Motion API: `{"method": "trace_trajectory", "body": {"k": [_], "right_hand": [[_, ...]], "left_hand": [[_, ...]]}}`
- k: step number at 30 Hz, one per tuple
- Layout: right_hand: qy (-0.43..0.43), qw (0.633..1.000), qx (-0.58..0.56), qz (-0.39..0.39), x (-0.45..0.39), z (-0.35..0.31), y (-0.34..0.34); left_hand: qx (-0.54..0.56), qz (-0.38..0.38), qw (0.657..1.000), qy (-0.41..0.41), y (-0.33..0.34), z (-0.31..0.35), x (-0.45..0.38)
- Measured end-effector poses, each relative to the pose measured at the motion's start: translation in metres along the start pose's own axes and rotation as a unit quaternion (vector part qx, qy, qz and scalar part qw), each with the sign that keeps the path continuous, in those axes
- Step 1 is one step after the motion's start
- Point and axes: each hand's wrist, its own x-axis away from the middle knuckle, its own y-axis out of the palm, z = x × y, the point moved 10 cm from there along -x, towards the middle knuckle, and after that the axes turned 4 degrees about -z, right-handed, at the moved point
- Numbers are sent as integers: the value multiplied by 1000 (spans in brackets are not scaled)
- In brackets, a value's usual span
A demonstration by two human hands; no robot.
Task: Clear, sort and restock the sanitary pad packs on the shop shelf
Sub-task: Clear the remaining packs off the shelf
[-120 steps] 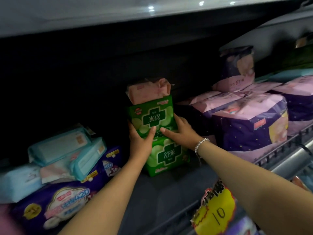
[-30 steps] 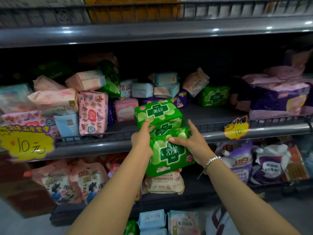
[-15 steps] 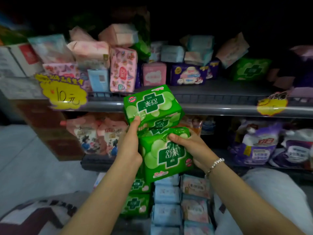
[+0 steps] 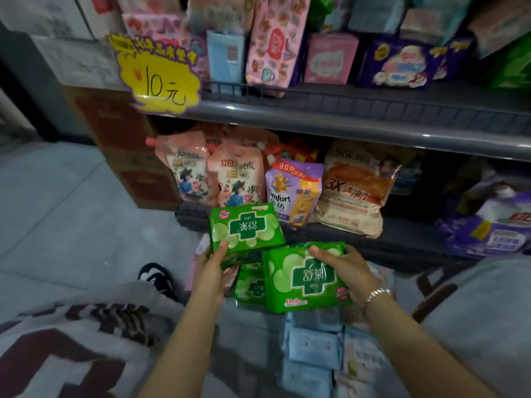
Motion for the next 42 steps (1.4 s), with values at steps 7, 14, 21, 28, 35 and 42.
{"method": "trace_trajectory", "body": {"k": [7, 14, 21, 28, 35, 42], "right_hand": [[51, 997, 43, 31, -16, 49, -7], [122, 988, 41, 90, -33, 84, -37], [124, 987, 38, 91, -46, 94, -22], [97, 988, 50, 109, -53, 101, -24], [94, 990, 46, 92, -56, 105, -22], [121, 988, 26, 87, -56, 112, -26]], "left_hand": [[6, 26, 997, -72, -42, -58, -32], [-49, 30, 982, -182, -60, -115, -46], [-171, -18, 951, -256, -51, -132, -53], [-174, 45, 914, -365, -51, -144, -79], [-173, 54, 910, -372, -39, -143, -91], [-119, 22, 907, -403, -57, -146, -72]]}}
